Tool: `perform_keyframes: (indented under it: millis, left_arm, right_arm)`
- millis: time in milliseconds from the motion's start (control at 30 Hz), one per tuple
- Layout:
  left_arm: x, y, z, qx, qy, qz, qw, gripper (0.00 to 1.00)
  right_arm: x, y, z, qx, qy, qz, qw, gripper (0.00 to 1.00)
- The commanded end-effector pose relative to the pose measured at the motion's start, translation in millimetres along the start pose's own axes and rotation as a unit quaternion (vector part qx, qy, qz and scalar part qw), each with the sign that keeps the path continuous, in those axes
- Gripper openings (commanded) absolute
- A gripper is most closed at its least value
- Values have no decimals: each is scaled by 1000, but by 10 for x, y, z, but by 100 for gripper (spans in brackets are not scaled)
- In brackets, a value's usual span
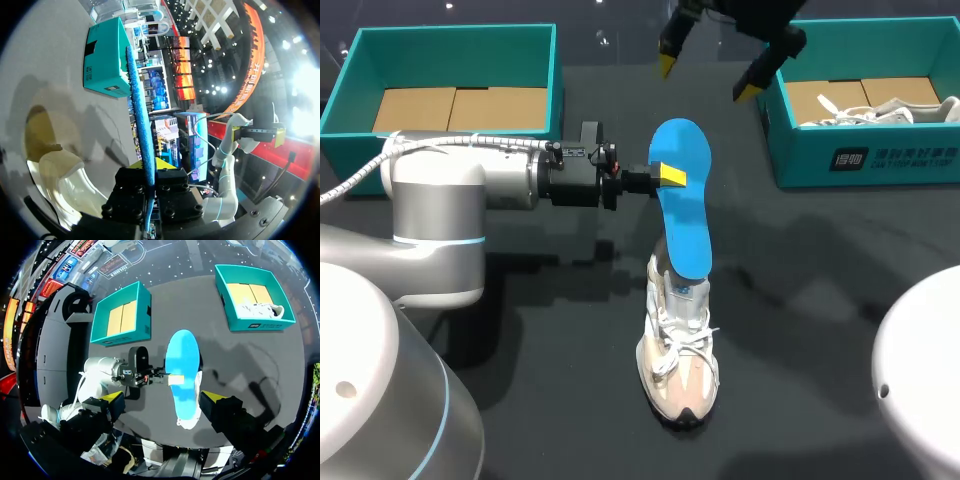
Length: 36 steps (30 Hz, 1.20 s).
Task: Take the shoe out of the shoebox, open the shoe tongue, remove and reinsert the insole, then place the shoe into the shoebox
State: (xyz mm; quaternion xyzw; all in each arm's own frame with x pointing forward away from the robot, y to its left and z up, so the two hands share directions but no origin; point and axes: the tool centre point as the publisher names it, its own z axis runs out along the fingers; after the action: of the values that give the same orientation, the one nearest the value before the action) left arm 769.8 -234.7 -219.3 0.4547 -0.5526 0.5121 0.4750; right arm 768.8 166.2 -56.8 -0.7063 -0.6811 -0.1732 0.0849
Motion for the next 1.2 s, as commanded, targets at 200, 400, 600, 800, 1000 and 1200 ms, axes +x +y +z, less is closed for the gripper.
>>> perform_keyframes:
  millis: [200, 400, 600, 800, 1000, 1200]
  left_arm:
    - [-3, 6, 2, 1, 0, 0, 1000, 0]
    - [-3, 6, 2, 1, 0, 0, 1000, 0]
    - [-3, 6, 2, 1, 0, 0, 1000, 0]
    - [-3, 6, 2, 1, 0, 0, 1000, 0]
    - [-3, 6, 2, 1, 0, 0, 1000, 0]
    - [-3, 6, 2, 1, 0, 0, 1000, 0]
  right_arm:
    - [134, 1, 75, -4, -163, 4, 987, 100]
    - [118, -25, 66, -1, -166, 8, 986, 100]
    - [121, -20, 79, -5, -165, 10, 986, 100]
    - [134, -12, 87, -6, -162, 9, 987, 100]
    - [85, 2, 68, -14, -112, 0, 994, 100]
    - [-56, 3, 5, -23, -67, 13, 997, 100]
